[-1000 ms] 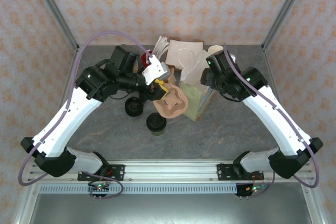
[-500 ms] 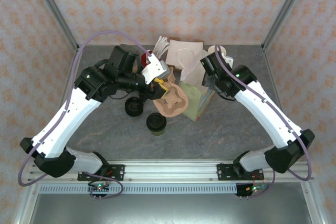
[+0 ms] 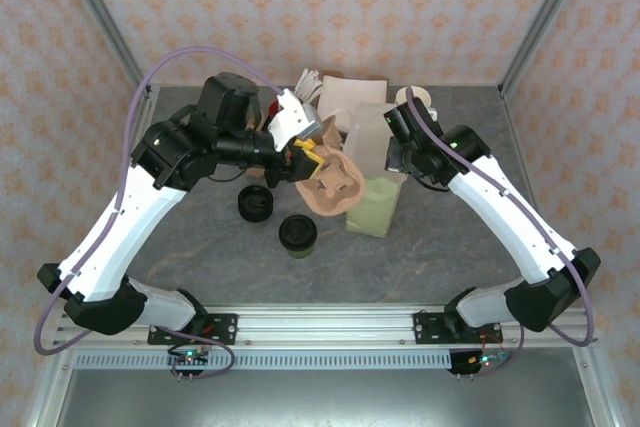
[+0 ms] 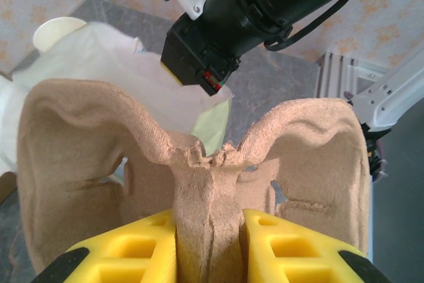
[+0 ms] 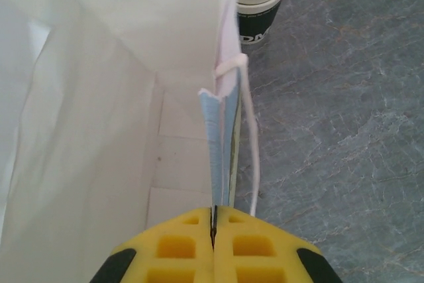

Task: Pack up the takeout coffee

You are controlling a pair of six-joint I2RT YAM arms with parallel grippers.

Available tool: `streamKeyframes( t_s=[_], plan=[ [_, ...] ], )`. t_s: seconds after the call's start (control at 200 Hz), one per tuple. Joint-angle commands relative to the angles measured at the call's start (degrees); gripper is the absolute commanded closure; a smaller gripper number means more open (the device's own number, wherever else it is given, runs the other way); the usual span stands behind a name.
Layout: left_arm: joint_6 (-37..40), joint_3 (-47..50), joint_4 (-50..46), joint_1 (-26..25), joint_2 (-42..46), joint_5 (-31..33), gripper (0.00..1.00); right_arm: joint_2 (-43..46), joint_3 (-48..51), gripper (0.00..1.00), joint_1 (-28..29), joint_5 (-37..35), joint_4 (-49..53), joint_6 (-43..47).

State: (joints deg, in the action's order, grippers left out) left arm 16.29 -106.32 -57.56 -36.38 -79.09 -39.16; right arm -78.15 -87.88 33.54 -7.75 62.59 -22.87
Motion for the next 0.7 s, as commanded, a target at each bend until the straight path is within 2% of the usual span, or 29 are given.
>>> streamKeyframes(
  t_s=[0.0, 0.26, 0.4, 0.601, 0.696],
  plan=[
    [-3.44, -2.97, 2.09, -0.53, -0.32, -4.8, 0.74, 3.58, -1.96, 1.0, -0.19, 3.53, 2.32, 5.99],
    [-9.26, -10.3, 2.62, -2.37, -4.11, -9.26, 0.74, 10.04, 2.22, 1.0, 1.37, 10.27, 0.26, 13.3],
    [-11.56, -13.12, 0.86, -2.46, -7.63, -10.41, 0.74, 13.52, 4.81, 1.0, 4.54, 10.29, -1.02, 15.59],
    [-10.38, -12.12, -2.13, -2.55, -11.84, -14.44, 0.74, 14.74, 7.1, 1.0, 6.56, 11.35, -2.02, 16.19],
    [-9.87, -11.88, -3.68, -2.55, -13.11, -13.8, 0.74, 15.58, 7.9, 1.0, 6.63, 12.14, -2.71, 16.31]
  ],
)
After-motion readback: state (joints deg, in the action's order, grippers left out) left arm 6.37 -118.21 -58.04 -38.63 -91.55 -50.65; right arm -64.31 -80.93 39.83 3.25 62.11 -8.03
